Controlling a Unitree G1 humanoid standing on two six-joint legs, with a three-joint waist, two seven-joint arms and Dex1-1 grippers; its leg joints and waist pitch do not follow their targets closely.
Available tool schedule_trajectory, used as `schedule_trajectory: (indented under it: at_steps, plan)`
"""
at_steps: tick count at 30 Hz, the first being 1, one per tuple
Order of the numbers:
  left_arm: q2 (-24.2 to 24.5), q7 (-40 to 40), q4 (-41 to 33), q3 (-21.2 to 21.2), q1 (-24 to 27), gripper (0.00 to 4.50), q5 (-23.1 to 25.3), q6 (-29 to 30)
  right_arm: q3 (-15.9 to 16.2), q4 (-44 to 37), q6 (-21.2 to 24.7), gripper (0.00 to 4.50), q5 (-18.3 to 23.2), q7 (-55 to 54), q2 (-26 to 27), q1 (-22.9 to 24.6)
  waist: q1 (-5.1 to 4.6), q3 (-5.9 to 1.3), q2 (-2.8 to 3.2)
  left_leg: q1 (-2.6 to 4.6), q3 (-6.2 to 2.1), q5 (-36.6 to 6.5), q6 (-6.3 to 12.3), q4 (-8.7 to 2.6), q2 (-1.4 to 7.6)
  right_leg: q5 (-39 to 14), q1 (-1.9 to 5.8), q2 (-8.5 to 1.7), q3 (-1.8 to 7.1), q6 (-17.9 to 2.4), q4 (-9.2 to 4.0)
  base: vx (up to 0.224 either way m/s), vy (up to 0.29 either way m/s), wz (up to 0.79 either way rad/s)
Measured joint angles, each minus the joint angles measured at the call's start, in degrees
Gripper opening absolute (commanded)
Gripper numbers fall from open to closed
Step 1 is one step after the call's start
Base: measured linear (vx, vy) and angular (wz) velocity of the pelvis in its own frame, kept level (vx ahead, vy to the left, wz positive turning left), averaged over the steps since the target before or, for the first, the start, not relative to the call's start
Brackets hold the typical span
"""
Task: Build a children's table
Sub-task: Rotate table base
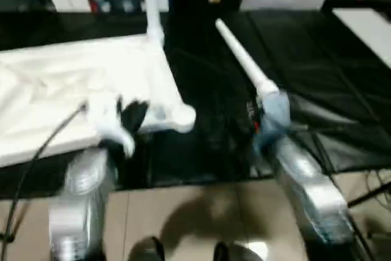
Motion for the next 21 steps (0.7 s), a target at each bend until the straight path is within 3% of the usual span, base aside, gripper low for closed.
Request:
schedule_trajectory:
  at_steps: [3, 5, 6, 7, 8, 9, 10, 11, 12, 14, 17, 21]
  plan:
    - [-0.47, 2.18, -2.71, -0.84, 0.81, 1.05, 1.34, 0.96, 0.17, -2.61, 1.02, 4.50, 0.93, -0.01, 0.14, 1.01, -0.77, -0.01, -0.02, -0.11, -0.06, 0.00, 0.00, -0.02, 0.02, 0.02, 0.12, 0.04, -0.10, 0.05, -0.61, 0.000, 0.000, 0.00]
    - [-0.41, 3.60, -3.87, -1.95, 2.35, 1.05, 2.64, 1.89, 0.12, -3.51, 2.54, 4.50, 0.99, -0.21, 0.50, 1.42, -1.81, 0.06, 0.13, -0.12, -0.51, 0.00, 0.00, -0.02, 0.38, 0.19, 0.80, 0.55, -0.31, 0.30, -1.68, 0.000, 0.000, 0.00]
    - [-0.37, 4.10, -3.95, -2.49, 2.77, 1.05, 3.00, 2.25, 0.02, -4.13, 3.27, 4.50, 1.02, -0.32, 0.58, 1.65, -2.12, 0.19, 0.33, -0.28, -1.48, 0.02, -0.03, -0.08, 0.33, 0.19, 1.33, 0.70, -0.78, 0.28, -2.05, -0.008, -0.010, 0.22]
    - [-0.38, 4.56, -3.97, -3.08, 2.88, 1.05, 3.41, 2.67, -0.31, -4.84, 4.25, 4.50, 1.07, -0.64, 0.66, 1.81, -2.68, 0.26, 0.43, -0.70, -3.00, 0.10, -0.17, 0.05, 0.12, 0.14, 1.79, 0.78, -1.74, 0.12, -1.98, -0.008, -0.010, 0.22]
    - [-0.20, 4.98, -4.20, -3.63, 3.17, 1.05, 4.28, 2.87, -0.66, -5.09, 5.16, 4.50, 1.28, -1.03, 0.90, 1.80, -2.95, 0.33, 0.46, -0.83, -3.87, 0.19, -0.31, 0.06, -0.20, -0.04, 1.88, 0.81, -2.06, -0.20, -1.34, -0.004, -0.047, 0.44]
    - [-0.03, 5.51, -4.99, -4.19, 3.87, 1.05, 5.17, 3.31, -1.13, -5.30, 5.79, 4.50, 1.58, -1.42, 1.23, 1.81, -3.35, 0.40, 0.10, -0.82, -4.85, 0.21, -0.35, 0.06, -0.81, 0.01, 2.01, 0.76, -2.07, -0.44, -1.00, 0.036, -0.106, 0.50]
    - [0.54, 6.04, -5.88, -5.30, 5.38, 1.05, 6.73, 3.57, -1.74, -5.95, 6.96, 4.50, 2.16, -1.54, 1.18, 1.87, -3.42, 0.53, -0.59, -0.30, -4.64, -0.15, -0.79, 0.14, -0.62, -0.71, 1.82, 0.92, -1.91, -0.70, -0.23, 0.036, -0.106, 0.50]
    - [0.67, 6.39, -6.19, -5.94, 6.67, 1.05, 7.57, 3.69, -1.96, -6.57, 7.53, 4.50, 2.61, -1.55, 0.90, 1.86, -2.88, 0.69, -0.77, -0.01, -4.07, -1.20, -1.47, 0.31, -0.67, -0.98, 1.88, 0.98, -2.11, -0.99, -0.30, 0.033, -0.126, 0.27]
    - [0.83, 6.55, -6.24, -6.58, 7.48, 1.05, 8.03, 4.10, -2.01, -7.05, 7.82, 4.50, 2.87, -1.44, 0.50, 1.91, -2.07, 0.98, -0.68, 0.03, -3.69, -2.63, -0.95, 1.02, -0.77, -1.09, 1.94, 0.72, -2.19, -1.07, -0.38, 0.056, -0.079, -0.11]
    - [0.47, 6.61, -7.26, -7.13, 8.16, 1.05, 7.84, 5.00, -2.02, -7.22, 8.03, 4.50, 3.07, -1.14, -0.26, 3.01, -1.16, 0.98, -0.41, -0.58, -3.49, -3.22, -0.98, 0.14, -0.65, -1.09, 1.69, 0.54, -2.25, -1.06, -0.41, 0.059, -0.061, -0.12]
    - [-0.26, 6.54, -9.81, -7.34, 9.50, 1.05, 6.41, 5.05, -2.21, -7.21, 7.96, 4.50, 3.33, -1.01, -0.17, 4.68, -1.22, 0.88, -0.15, -0.57, -3.41, -1.29, -1.80, -0.09, 0.26, -1.01, 1.49, 0.92, -2.28, -1.05, -0.43, 0.000, 0.000, 0.00]
    - [0.55, 6.53, -10.63, -6.85, 10.01, 1.05, 6.51, 5.39, -2.08, -7.83, 7.97, 4.50, 3.78, -0.98, 0.92, 4.93, -1.34, 0.87, -0.10, -0.55, -3.14, -0.51, -1.57, 0.20, 0.25, -1.05, 1.54, 0.89, -1.90, -0.77, -0.47, 0.026, 0.024, -0.03]
